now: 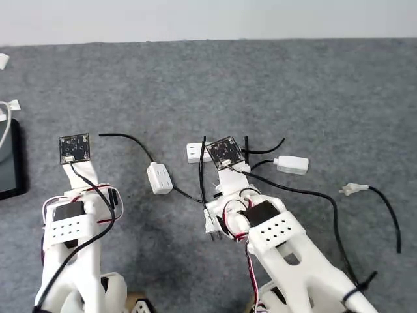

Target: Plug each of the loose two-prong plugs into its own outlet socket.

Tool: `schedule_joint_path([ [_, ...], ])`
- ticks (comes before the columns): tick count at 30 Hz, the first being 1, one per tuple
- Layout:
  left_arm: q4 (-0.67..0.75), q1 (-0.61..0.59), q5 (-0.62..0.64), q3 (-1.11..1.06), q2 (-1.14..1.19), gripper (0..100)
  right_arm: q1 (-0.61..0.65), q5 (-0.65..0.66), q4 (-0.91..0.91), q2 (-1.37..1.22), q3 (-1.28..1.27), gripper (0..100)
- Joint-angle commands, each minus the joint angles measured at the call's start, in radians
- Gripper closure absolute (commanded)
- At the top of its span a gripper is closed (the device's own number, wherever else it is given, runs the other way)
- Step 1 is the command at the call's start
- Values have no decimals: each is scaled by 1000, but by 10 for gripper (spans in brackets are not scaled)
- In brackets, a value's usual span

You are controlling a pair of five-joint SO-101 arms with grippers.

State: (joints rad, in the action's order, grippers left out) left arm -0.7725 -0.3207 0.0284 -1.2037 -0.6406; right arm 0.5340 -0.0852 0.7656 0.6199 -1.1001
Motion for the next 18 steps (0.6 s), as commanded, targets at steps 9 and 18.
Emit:
schedule_joint_path([
  [9,23,-8,-15,10,-12,942,107,-72,-44,-236,152,902],
  [18,25,-8,-15,10,-12,942,111,-74,-51,-329,215,902],
])
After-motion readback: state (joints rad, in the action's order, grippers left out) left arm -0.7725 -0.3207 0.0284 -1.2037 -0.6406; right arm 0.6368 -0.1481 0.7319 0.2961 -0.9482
